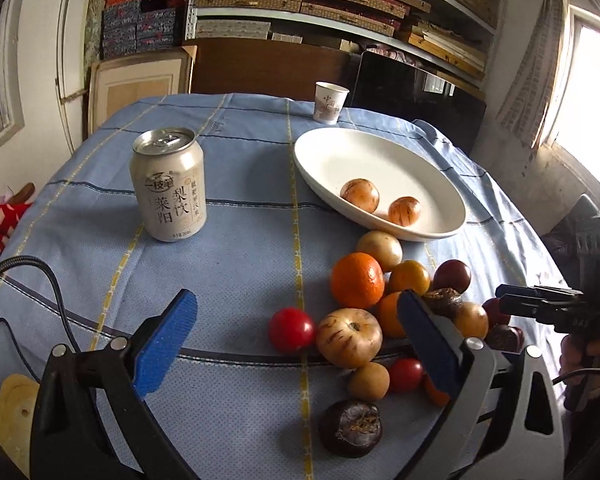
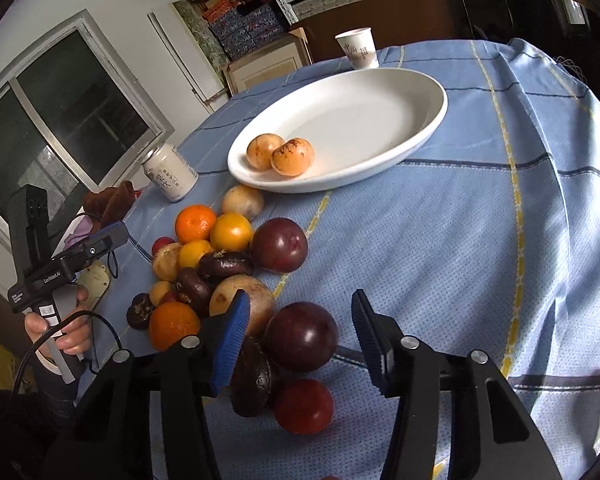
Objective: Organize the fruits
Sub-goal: 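Grasp a dark red plum with the right gripper while the left gripper grasps a dark brown fruit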
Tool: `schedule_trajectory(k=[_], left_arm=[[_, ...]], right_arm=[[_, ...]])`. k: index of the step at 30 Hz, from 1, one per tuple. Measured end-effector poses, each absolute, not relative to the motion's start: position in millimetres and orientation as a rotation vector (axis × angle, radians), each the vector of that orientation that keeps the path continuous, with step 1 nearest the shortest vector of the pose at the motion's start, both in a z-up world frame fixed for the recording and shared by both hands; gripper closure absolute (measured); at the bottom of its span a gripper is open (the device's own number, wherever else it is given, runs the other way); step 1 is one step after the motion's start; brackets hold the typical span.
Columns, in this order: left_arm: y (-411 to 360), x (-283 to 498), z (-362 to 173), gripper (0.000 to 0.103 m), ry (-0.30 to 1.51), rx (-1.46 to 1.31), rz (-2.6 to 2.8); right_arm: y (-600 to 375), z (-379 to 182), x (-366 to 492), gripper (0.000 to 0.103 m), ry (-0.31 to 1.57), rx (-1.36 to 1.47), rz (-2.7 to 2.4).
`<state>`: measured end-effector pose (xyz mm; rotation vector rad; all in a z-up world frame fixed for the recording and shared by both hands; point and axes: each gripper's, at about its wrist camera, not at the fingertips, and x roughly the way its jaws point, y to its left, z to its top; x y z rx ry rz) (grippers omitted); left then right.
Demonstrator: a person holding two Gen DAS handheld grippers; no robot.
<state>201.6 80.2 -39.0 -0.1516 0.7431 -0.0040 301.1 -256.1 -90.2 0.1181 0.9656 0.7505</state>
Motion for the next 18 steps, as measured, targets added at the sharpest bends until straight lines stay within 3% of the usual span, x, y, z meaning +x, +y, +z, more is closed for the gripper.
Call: schedule_trajectory(k=[6, 18], left_arm=[[81.9, 196.7, -41.9, 0.005, 0.748, -0.142, -0.005], [81.3, 191.6, -52.3, 0.005, 0.792, -0.143, -0.028]], right_arm=[[-255.1, -94.9, 299.4, 0.064, 0.988, 0.112, 0.765], [-261.0, -97.6, 305.0, 0.066, 1.013, 0.195, 0.781]])
